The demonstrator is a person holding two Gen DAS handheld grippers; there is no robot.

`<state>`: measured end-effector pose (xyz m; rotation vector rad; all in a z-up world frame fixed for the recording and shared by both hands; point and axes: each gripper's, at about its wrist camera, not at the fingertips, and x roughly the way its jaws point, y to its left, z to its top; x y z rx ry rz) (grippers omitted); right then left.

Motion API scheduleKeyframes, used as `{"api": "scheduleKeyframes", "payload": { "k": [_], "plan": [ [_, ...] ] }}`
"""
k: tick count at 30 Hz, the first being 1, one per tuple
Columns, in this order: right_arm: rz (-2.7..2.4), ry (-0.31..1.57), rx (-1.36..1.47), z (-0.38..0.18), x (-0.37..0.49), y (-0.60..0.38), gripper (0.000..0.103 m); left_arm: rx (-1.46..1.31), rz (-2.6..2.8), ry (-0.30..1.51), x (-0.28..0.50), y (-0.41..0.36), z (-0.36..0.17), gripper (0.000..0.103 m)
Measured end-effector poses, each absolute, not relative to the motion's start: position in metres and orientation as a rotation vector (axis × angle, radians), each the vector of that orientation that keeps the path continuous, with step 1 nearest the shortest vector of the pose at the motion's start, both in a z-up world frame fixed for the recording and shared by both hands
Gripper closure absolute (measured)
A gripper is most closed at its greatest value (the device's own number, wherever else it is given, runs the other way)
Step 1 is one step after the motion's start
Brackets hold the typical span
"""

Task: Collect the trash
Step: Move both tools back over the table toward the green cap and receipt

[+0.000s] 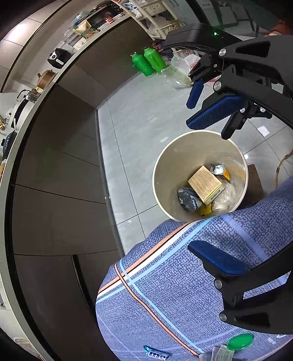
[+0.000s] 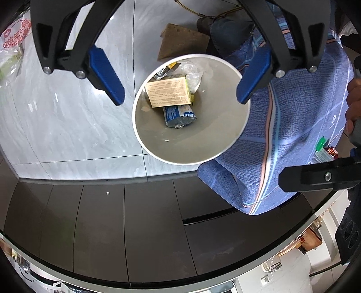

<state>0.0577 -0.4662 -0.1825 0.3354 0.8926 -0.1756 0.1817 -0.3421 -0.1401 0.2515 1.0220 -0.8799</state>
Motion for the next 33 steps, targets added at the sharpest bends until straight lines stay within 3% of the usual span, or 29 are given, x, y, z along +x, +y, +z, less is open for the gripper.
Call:
{"api": "scheduleKeyframes", "payload": {
  "k": [16,33],
  "plan": [
    [-0.132,0.832,0.291,-0.142,0.055,-0.441,0.004,0.223,-0.772,0.891,0.162,-0.289,-0.096,0.008],
    [0.035,0.786,0.187,-0.104,0.076,-0.368,0.004,0.067,-0.578,0.841,0.143,-0.146,-0.075,0.008]
  ]
}}
